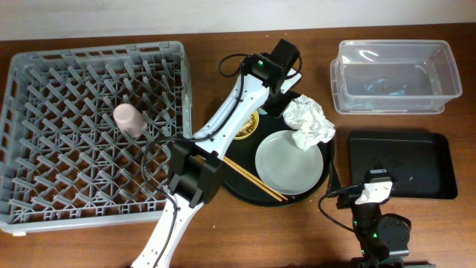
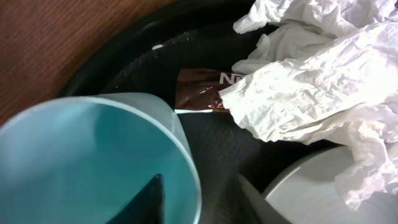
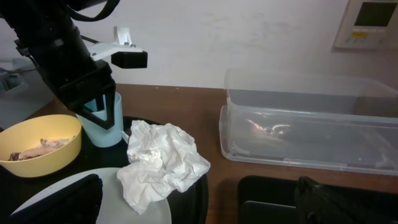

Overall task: Sort waste into correct bins and load items into the dishwasher rack
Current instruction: 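Reach the left gripper to the blue cup and grasp it, then carry the blue cup to the rack and release it beside pink cup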

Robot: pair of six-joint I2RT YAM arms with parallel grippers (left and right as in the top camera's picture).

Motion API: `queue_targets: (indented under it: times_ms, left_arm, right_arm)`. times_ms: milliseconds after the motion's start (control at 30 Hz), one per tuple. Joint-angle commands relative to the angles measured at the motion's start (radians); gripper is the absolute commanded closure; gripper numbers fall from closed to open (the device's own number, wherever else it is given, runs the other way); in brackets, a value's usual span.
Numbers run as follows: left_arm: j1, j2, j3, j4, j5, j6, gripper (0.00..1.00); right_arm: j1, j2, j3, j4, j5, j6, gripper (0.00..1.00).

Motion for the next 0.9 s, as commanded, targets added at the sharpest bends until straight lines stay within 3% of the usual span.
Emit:
queue_targets:
  times_ms: [0,67,500,633,767,867]
  left_arm:
    - [-0.005,0.004,0.054,-0.011,-0.008,0.005,0.80]
    - [-0.005,0.004,0.095,-0.032,-0.011,-0.005,0.99]
    - [0.090,0.003,0.587,-0.305,-0.063,-0.164,0.99]
    - [0.205,-0.056,0.581,-0.374,-0.060,-0.199,0.99]
    - [0.342,-0.084,0.581,-0.433,-0.045,-0.336,0.99]
    - [0.498,-0.095,0.581,-0.441,0.153,-0.369,0.99]
  right_arm:
    - [0.005,-0.008,-0.007,-0.002,0.002,0.005,0.01]
    - [0.005,-0.008,-0.007,-0.002,0.002,0.005,0.01]
    - [0.005,-0.008,-0.007,-0.002,0.002,0.005,0.01]
    - [0.005,-0.008,-0.007,-0.002,0.002,0.005,0.01]
    - [0.005,-0.008,-0.007,-0.002,0.002,0.005,0.01]
    - [0.005,-0.008,-0.007,-0.002,0.002,0.005,0.01]
